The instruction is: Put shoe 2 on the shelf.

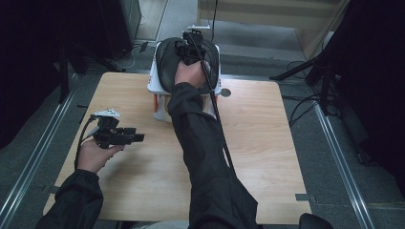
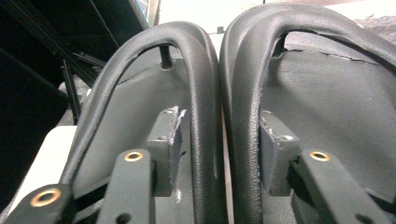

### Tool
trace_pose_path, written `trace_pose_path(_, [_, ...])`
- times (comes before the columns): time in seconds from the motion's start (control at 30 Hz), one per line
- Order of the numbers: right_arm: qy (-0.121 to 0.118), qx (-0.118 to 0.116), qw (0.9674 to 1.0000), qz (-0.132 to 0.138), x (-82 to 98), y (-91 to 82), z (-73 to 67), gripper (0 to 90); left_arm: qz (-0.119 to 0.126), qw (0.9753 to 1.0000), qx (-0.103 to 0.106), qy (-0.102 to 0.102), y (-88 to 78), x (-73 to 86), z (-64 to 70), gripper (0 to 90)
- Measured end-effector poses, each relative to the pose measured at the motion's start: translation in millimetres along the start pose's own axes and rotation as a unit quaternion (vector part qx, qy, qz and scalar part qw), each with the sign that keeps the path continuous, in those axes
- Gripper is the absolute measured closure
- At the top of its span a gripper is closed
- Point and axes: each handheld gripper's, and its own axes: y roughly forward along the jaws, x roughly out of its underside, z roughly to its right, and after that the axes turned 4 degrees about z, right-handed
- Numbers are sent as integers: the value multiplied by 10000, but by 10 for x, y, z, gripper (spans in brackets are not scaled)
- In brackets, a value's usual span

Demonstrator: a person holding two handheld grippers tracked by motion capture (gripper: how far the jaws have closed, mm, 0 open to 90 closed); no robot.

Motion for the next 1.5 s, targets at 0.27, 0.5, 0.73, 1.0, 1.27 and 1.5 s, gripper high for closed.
trace_pose_path(0.27, [134,-44,9999,-30,-4,-9,-10,545,-8,10000,17,11,3,-9,-8,413])
trace_pose_path(0.5, [62,-115,9999,-49,-14,-26,19,538,-15,10000,36,9,22,-19,-1,412])
trace_pose_path(0.73, [-102,-281,9995,-102,1,-115,52,520,-63,10000,30,40,32,-20,0,412])
trace_pose_path(1.0, [-437,-590,9971,-192,44,-339,151,524,-76,10000,2,20,38,-16,3,411])
trace_pose_path(1.27, [-579,-947,9933,-328,220,-574,233,529,-87,10000,-20,-1,60,-16,-8,412])
trace_pose_path(1.5, [-893,-1249,9873,-417,369,-760,316,540,-82,10000,-40,-13,61,-15,-4,411])
